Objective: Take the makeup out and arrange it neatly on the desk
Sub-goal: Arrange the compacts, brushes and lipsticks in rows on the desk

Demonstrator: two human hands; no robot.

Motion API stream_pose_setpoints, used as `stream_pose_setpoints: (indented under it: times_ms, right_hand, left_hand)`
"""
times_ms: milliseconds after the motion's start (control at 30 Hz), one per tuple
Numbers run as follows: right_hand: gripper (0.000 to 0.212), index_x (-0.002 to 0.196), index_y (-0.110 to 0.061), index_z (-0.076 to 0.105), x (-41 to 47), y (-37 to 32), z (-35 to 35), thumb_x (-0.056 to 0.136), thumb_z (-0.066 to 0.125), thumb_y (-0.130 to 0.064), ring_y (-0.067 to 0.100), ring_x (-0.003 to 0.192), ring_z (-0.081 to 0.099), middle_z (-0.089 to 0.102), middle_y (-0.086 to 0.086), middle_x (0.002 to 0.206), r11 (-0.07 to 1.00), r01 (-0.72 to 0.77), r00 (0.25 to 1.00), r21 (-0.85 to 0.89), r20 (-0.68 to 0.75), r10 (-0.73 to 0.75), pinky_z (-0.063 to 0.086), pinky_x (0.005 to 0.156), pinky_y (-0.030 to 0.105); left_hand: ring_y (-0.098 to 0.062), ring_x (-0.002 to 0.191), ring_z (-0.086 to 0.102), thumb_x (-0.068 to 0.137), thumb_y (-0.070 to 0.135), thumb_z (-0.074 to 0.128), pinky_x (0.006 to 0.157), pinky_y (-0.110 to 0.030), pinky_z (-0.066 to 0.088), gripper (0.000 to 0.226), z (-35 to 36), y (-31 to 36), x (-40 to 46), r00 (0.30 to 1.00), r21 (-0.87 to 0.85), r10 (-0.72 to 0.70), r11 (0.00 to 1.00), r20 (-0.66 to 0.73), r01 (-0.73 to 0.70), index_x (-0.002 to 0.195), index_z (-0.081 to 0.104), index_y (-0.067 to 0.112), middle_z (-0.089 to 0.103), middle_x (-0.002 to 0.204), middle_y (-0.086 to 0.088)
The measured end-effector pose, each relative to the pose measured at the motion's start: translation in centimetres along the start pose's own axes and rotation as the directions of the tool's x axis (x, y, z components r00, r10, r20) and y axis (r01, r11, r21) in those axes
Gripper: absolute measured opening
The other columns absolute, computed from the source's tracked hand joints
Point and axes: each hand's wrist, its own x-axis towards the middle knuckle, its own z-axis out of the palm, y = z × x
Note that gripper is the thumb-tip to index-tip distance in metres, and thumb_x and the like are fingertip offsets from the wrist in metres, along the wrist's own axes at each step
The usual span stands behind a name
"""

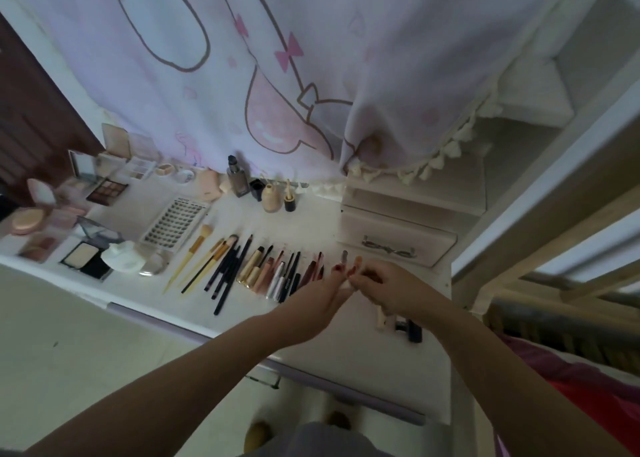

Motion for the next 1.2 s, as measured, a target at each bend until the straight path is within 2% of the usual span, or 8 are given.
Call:
stream_pose_setpoints:
  times_ms: [267,367,533,633,767,900,1067,1200]
  right_hand:
    - [0.034,0.092,-0.012,0.059,-0.2,-1.8,-0.9,0.099,0.039,-0.039,0.004,0.051,0.047,0.056,-0.004,0.066,0.999,-0.054,0.998,0.002,0.044,0.054,0.039,0.053,0.02]
    - [0.023,0.107,-0.017,0.059,-0.5,-2.2,-1.1,0.096,0.049,-0.035,0.005,0.067,0.059,0.064,-0.008,0.078,0.995,-0.055,0.995,0.089,0.088,0.047,0.046,0.058,0.021]
    - [0.032,0.097,-0.009,0.059,-0.5,-2.3,-0.6,0.098,0.044,-0.037,-0.002,0.047,0.049,0.058,-0.005,0.067,0.999,-0.036,0.999,0.017,0.033,0.036,0.042,0.055,0.021]
    - [0.023,0.105,-0.015,0.06,-0.7,-2.7,-1.0,0.096,0.049,-0.033,0.002,0.061,0.056,0.064,-0.007,0.076,0.998,-0.015,0.999,0.057,0.039,0.013,0.045,0.059,0.022]
    - [0.042,0.084,-0.016,0.066,-0.8,-3.1,-1.5,0.099,0.037,-0.043,0.007,0.05,0.047,0.06,-0.004,0.062,0.993,-0.087,0.996,0.074,0.033,0.084,0.037,0.052,0.021]
    - [0.021,0.104,-0.016,0.062,-0.9,-2.5,-1.9,0.096,0.05,-0.032,0.008,0.067,0.053,0.063,-0.007,0.075,0.99,-0.068,0.996,0.125,0.063,0.06,0.041,0.059,0.021]
    - [0.037,0.086,-0.018,0.063,-0.9,-2.2,-1.5,0.098,0.039,-0.044,0.008,0.056,0.05,0.061,-0.004,0.064,0.99,-0.084,0.996,0.117,0.039,0.08,0.038,0.054,0.02]
    - [0.024,0.099,-0.019,0.063,-1.1,-1.4,-1.6,0.096,0.048,-0.037,0.008,0.065,0.055,0.062,-0.006,0.073,0.987,-0.056,0.997,0.15,0.055,0.048,0.042,0.055,0.02]
  left_hand:
    - [-0.02,0.089,0.059,0.101,0.033,0.032,0.073,-0.027,0.038,0.028,-2.9,0.3,-0.6,0.998,0.153,-0.051,0.987,0.022,0.047,0.117,0.045,0.014,0.059,0.097,-0.005]
    - [-0.021,0.089,0.06,0.101,0.035,0.032,0.075,-0.03,0.041,0.028,-3.5,0.1,-0.9,0.998,0.153,-0.049,0.987,0.03,0.044,0.118,0.044,0.017,0.061,0.099,-0.005]
    - [-0.02,0.084,0.059,0.1,0.036,0.033,0.072,-0.032,0.045,0.03,-3.6,0.1,-0.9,0.999,0.177,-0.01,0.984,0.037,0.003,0.118,0.045,0.015,0.058,0.096,-0.003]
    - [-0.018,0.079,0.056,0.1,0.038,0.033,0.067,-0.03,0.043,0.028,-3.8,-0.2,-0.7,1.0,0.18,-0.005,0.984,0.016,0.002,0.114,0.046,0.018,0.057,0.091,0.0]
    - [-0.01,0.07,0.047,0.1,0.039,0.034,0.055,-0.022,0.032,0.026,-4.1,0.0,-0.4,1.0,0.232,0.013,0.973,-0.003,-0.012,0.113,0.046,0.019,0.051,0.086,0.007]
    - [-0.008,0.07,0.046,0.1,0.039,0.034,0.054,-0.021,0.03,0.029,-4.2,0.1,-0.4,1.0,0.25,0.015,0.968,0.007,-0.016,0.116,0.046,0.018,0.048,0.083,0.012]
    - [-0.009,0.075,0.05,0.1,0.039,0.034,0.055,-0.013,0.029,0.031,-4.1,0.4,-0.2,1.0,0.263,-0.002,0.965,0.017,-0.002,0.121,0.044,0.019,0.052,0.088,0.007]
    - [-0.011,0.074,0.052,0.099,0.041,0.033,0.054,-0.015,0.033,0.031,-3.8,0.4,-0.2,0.999,0.271,-0.025,0.963,0.039,0.014,0.12,0.044,0.021,0.051,0.086,0.008]
